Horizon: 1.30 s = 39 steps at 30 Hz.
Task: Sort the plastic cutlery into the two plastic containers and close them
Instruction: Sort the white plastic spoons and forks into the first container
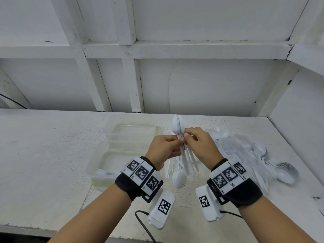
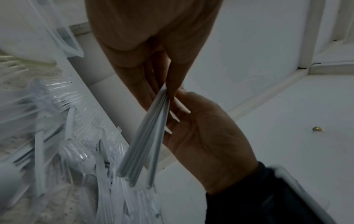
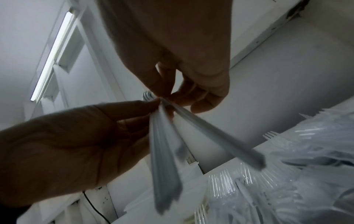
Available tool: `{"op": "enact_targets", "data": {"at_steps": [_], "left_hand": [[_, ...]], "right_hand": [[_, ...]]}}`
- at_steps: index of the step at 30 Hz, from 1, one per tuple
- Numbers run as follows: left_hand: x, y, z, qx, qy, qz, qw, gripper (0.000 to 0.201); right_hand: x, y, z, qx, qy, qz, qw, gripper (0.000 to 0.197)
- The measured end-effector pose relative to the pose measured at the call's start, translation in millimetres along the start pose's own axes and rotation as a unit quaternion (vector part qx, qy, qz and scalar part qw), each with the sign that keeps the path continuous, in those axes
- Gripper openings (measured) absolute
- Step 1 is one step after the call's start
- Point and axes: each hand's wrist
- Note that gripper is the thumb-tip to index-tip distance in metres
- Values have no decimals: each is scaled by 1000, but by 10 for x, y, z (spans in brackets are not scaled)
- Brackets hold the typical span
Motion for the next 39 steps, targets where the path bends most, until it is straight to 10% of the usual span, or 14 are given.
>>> {"op": "enact_targets", "data": {"at_steps": [14,29,36,39], "left_hand": [[-47,-95,16,-6,20,29,999,12],[-112,-418,127,66,-58,87,992,9],[-15,-889,326,-164,-39,43,985,23],[31,-1297,471,-427,-12,8,904,29]], "right_hand": [[-24,121,-1,-83,-36,46,995,15],[42,431,-158,102,-61,-53,991,29],[-57,670,-327,103,-86,-76,988,28],[-143,758,-380,120,-63,-101,986,33]]}}
Point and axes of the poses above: each hand's wrist, its own x-axis away from the middle knuckle, its own y-axis out of the palm, z = x × y, and after that the axes turned 4 degrees about z, right-handed
